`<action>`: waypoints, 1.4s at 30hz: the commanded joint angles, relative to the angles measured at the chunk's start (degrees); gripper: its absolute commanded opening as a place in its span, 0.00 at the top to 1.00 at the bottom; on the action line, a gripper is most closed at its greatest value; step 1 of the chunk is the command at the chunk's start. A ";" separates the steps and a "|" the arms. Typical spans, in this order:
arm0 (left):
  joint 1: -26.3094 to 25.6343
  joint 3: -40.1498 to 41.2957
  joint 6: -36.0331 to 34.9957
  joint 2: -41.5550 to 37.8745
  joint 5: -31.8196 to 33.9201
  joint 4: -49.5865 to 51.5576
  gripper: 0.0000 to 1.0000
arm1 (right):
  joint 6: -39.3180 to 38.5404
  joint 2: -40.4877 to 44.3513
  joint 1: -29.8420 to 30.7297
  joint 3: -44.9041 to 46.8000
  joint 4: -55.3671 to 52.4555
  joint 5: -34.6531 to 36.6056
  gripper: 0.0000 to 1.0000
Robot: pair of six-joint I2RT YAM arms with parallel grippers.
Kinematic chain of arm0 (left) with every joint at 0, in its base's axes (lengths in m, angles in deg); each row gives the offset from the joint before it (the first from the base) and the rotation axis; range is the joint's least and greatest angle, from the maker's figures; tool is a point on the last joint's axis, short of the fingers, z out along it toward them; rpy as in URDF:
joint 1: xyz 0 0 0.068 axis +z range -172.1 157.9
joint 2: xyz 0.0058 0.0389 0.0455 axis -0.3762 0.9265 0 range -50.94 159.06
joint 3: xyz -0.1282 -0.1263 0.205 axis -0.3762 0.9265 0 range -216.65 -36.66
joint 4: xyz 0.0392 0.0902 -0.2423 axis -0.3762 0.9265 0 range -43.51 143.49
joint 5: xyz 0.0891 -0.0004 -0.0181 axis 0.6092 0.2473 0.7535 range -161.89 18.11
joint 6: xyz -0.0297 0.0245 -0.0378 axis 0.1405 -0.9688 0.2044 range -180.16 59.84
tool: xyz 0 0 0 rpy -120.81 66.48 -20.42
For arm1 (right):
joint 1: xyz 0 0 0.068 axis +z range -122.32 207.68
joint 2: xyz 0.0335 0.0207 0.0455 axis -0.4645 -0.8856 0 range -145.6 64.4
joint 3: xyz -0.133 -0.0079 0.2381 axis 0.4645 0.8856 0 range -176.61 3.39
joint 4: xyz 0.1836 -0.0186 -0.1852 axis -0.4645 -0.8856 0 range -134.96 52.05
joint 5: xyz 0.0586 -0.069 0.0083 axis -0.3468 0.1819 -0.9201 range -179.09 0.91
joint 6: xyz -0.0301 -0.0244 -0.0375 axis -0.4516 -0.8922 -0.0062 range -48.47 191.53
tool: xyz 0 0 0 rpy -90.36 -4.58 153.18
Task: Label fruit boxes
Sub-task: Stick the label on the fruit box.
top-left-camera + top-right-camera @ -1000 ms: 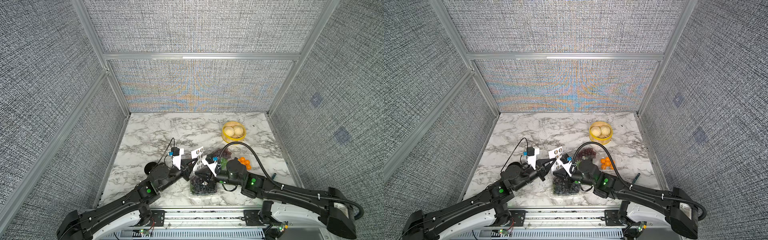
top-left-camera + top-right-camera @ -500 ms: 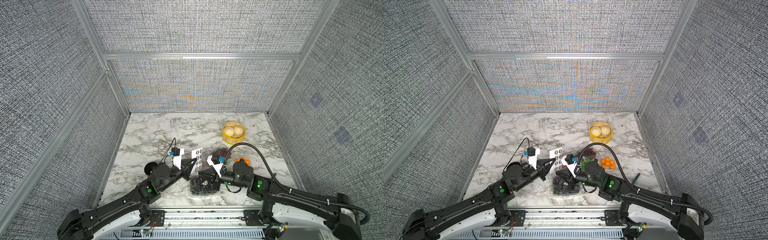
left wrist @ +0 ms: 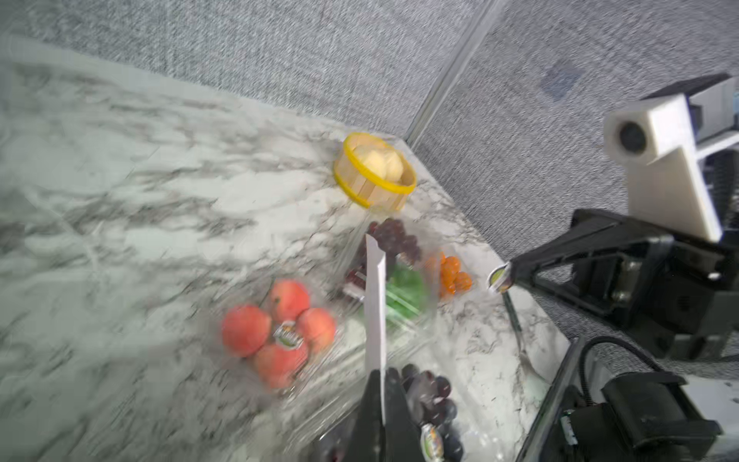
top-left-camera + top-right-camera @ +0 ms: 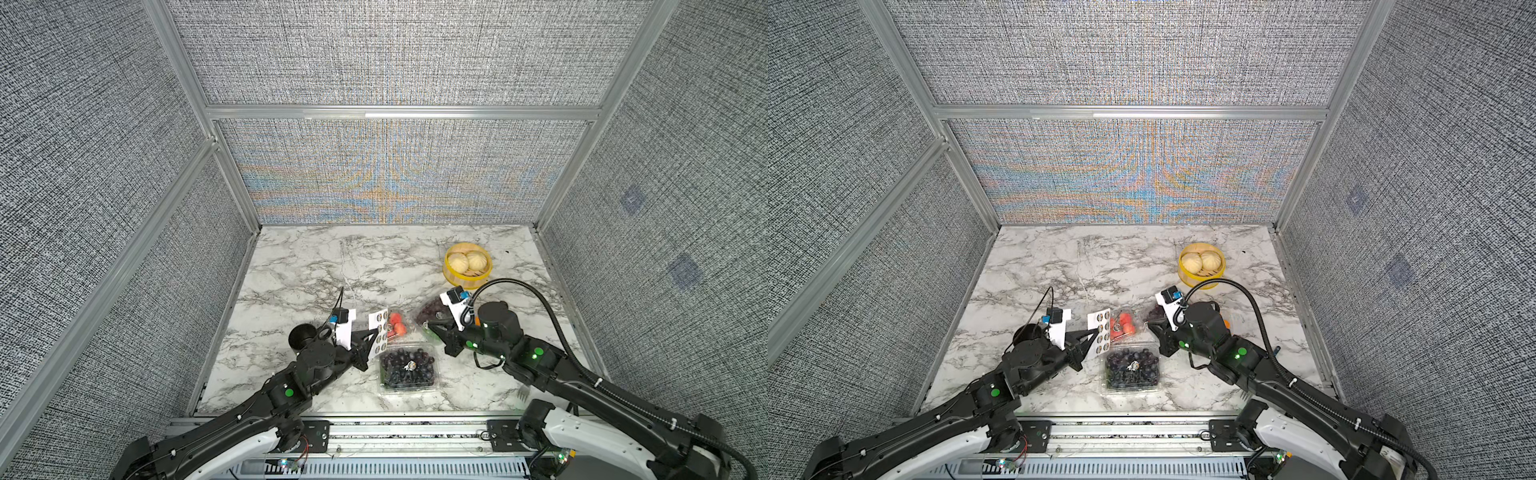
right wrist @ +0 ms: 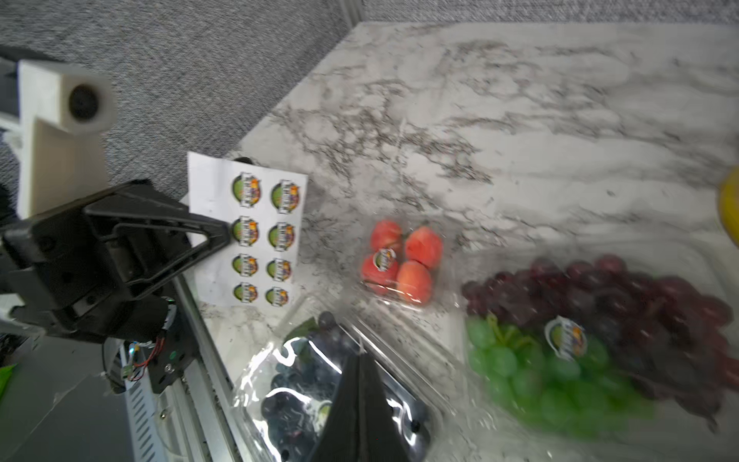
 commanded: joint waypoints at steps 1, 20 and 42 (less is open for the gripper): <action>0.25 1.98 3.42 -6.04 4.76 8.98 1.00 | 3.09 0.39 -3.16 -1.31 -9.30 -2.23 1.00; 4.48 9.83 7.85 -3.18 1.97 12.05 1.00 | 2.01 -13.31 -35.27 1.12 -9.63 -8.54 1.00; 5.57 3.67 8.42 15.05 8.29 13.64 1.00 | 0.84 -20.55 -39.71 -1.69 -12.94 1.69 1.00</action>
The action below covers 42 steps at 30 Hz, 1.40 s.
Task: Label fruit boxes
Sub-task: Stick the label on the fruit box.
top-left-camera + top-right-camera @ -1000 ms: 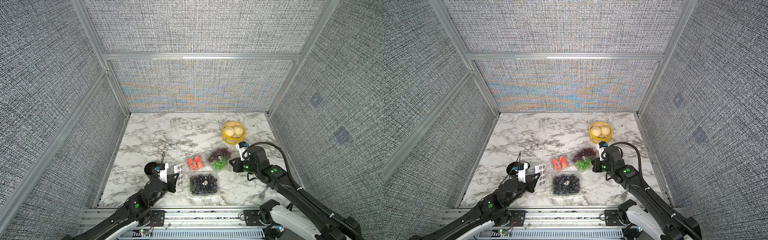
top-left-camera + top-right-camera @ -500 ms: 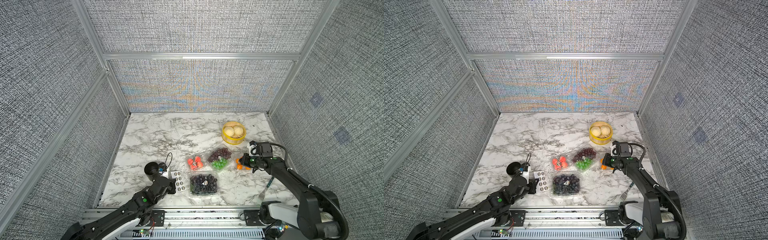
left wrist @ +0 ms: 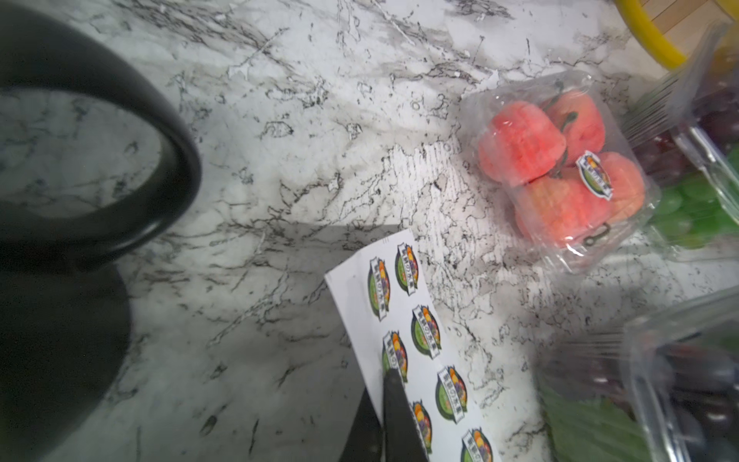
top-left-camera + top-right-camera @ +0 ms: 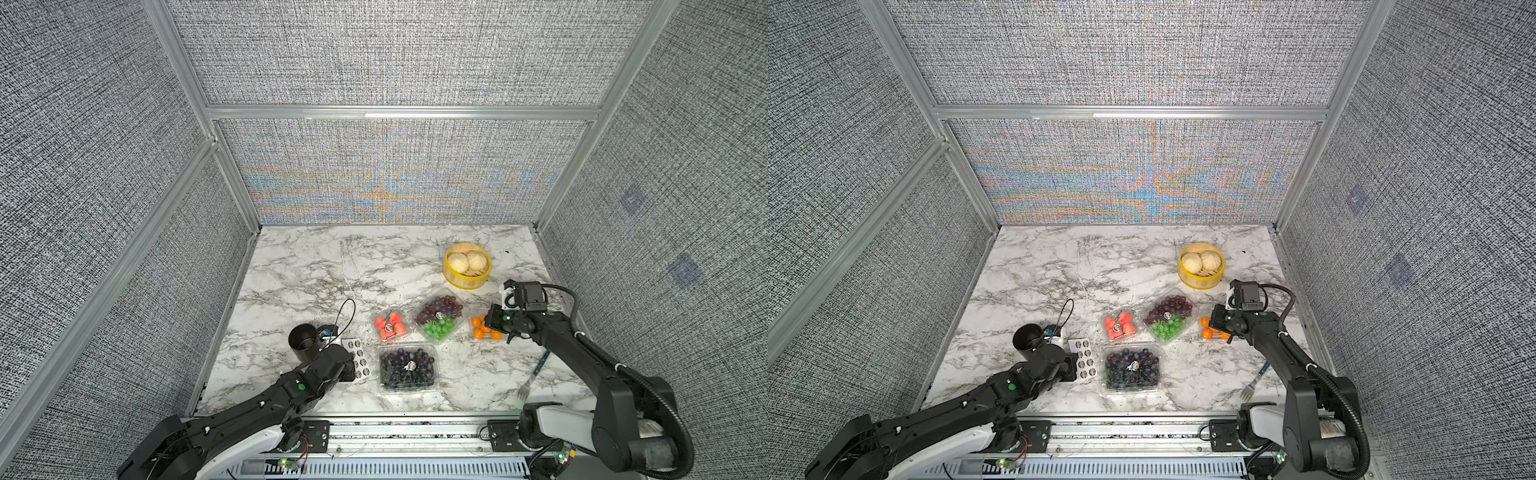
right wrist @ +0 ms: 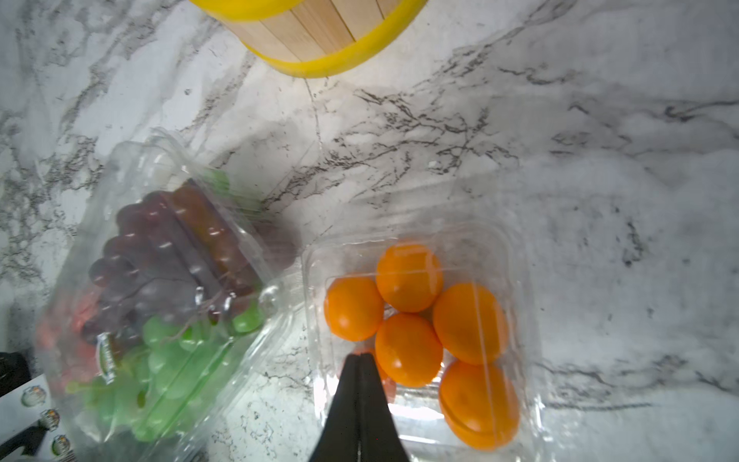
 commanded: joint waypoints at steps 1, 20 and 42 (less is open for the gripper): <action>0.04 -0.08 -0.30 -0.66 2.28 1.49 1.00 | -0.26 -0.93 0.19 -0.69 -3.00 4.07 1.00; 0.04 2.80 1.24 -8.17 6.10 5.45 0.44 | 1.50 -5.93 6.35 -4.61 -6.94 14.60 0.95; 0.01 -1.32 -6.34 -26.81 0.48 14.63 0.14 | 1.66 -9.18 11.27 -9.27 -11.60 20.07 0.53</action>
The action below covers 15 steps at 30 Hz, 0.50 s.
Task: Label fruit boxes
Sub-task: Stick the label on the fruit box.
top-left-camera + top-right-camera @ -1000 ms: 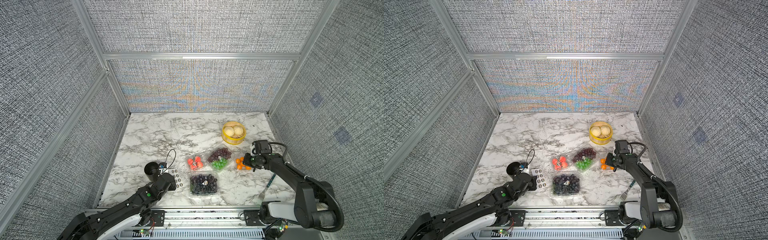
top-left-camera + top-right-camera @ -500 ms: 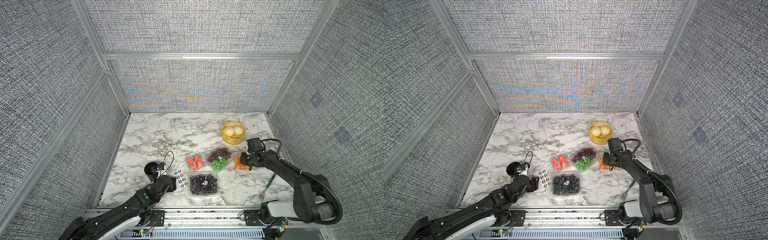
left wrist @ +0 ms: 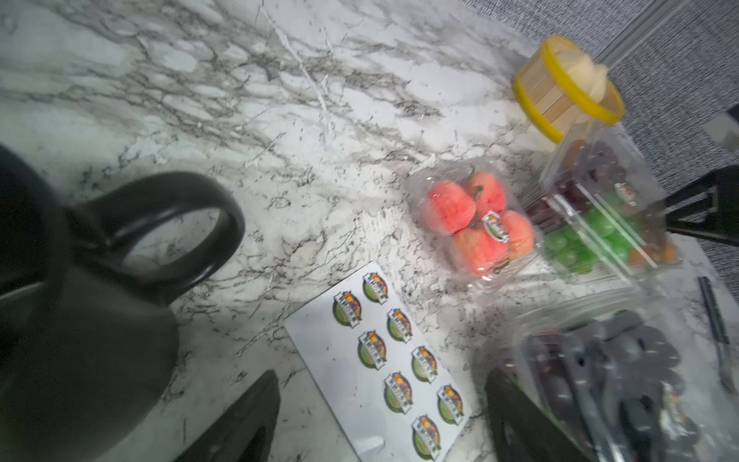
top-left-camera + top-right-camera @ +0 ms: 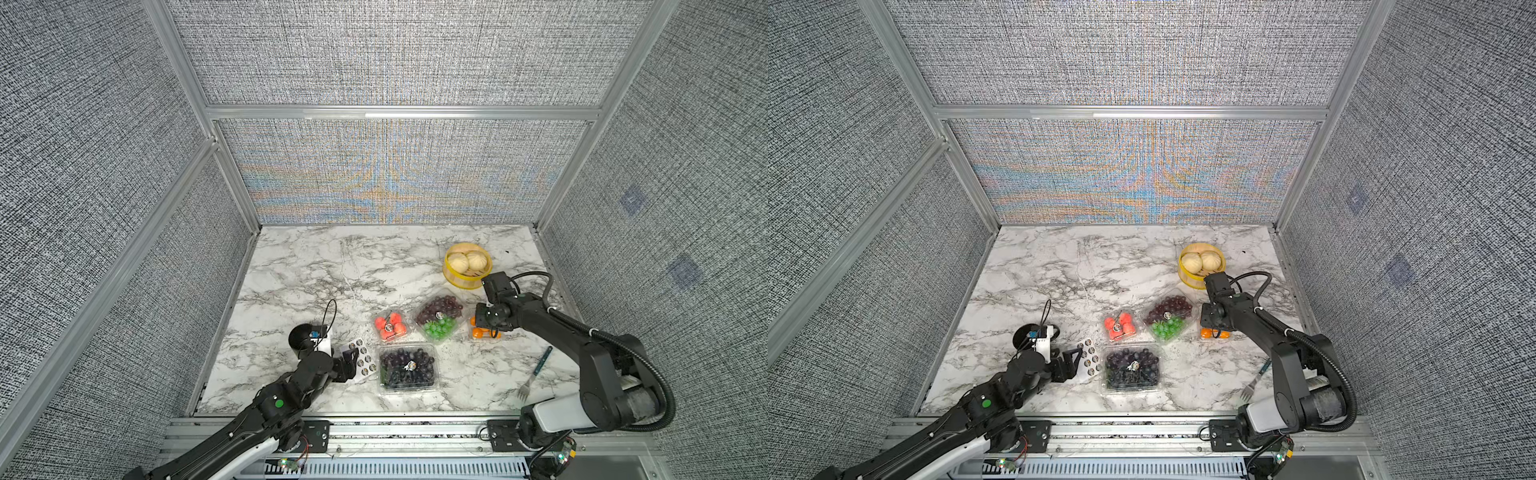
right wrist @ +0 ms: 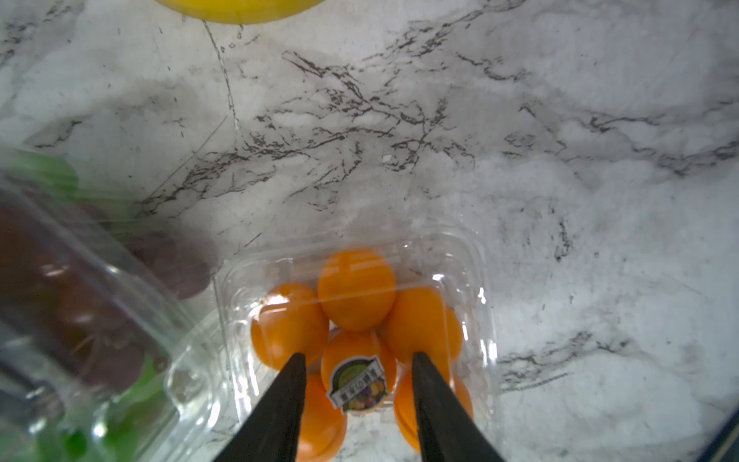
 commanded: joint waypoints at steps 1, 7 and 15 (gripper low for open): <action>0.01 -1.44 -2.66 -2.61 -0.16 4.02 0.12 | -1.19 3.10 0.08 0.45 -2.68 -0.14 0.53; 0.04 -2.08 -3.85 -2.04 -1.49 0.96 0.11 | -2.80 8.71 -0.42 4.90 4.29 -3.09 0.78; 0.02 -1.96 -4.70 3.89 -3.37 -5.61 0.11 | -3.51 0.44 -2.41 2.02 4.47 -7.22 1.00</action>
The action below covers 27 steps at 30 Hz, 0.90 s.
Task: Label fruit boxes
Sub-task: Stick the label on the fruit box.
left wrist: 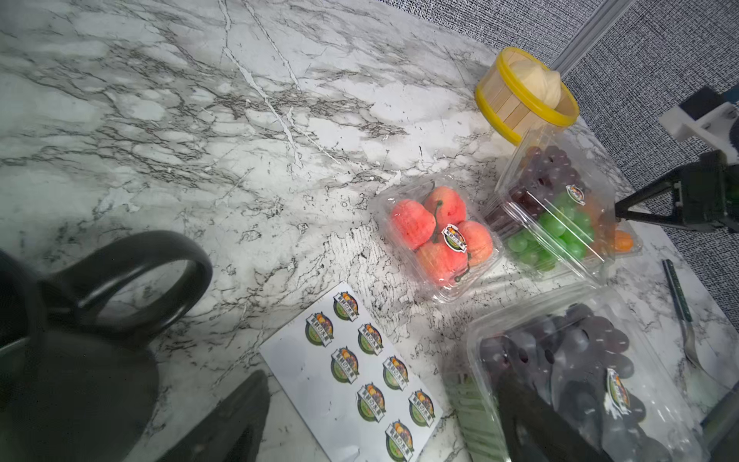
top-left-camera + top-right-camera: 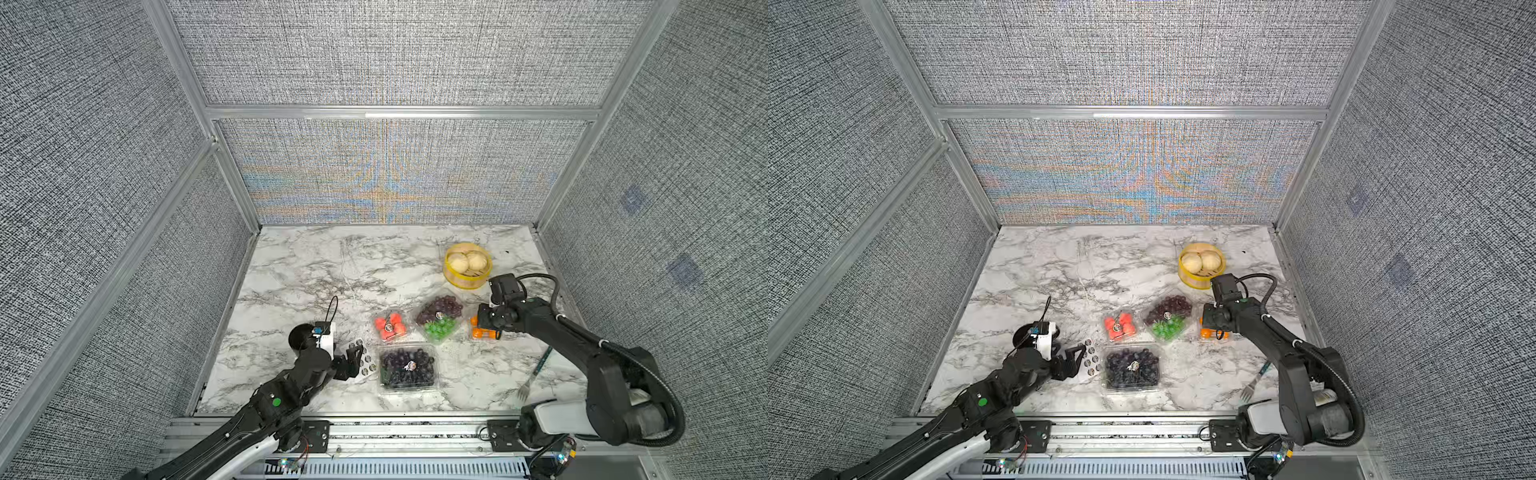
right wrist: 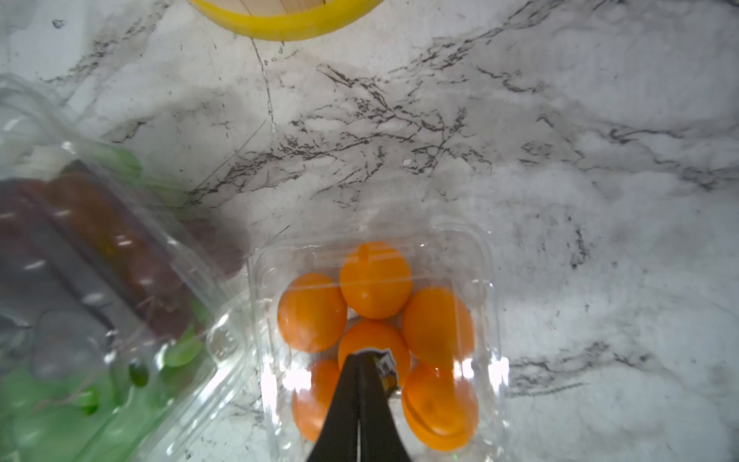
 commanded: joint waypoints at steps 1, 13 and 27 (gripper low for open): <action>0.01 0.08 -0.87 1.27 -1.75 -4.27 0.11 | -0.72 -2.43 -0.38 -0.99 0.69 -1.37 1.00; -0.02 -0.12 -1.41 0.32 -1.43 -5.20 0.12 | 1.39 2.86 -0.30 0.57 -1.94 1.58 0.69; 12.27 -13.50 -39.58 20.76 35.32 -35.94 0.00 | -10.75 13.29 -13.06 -2.18 16.34 -4.87 0.01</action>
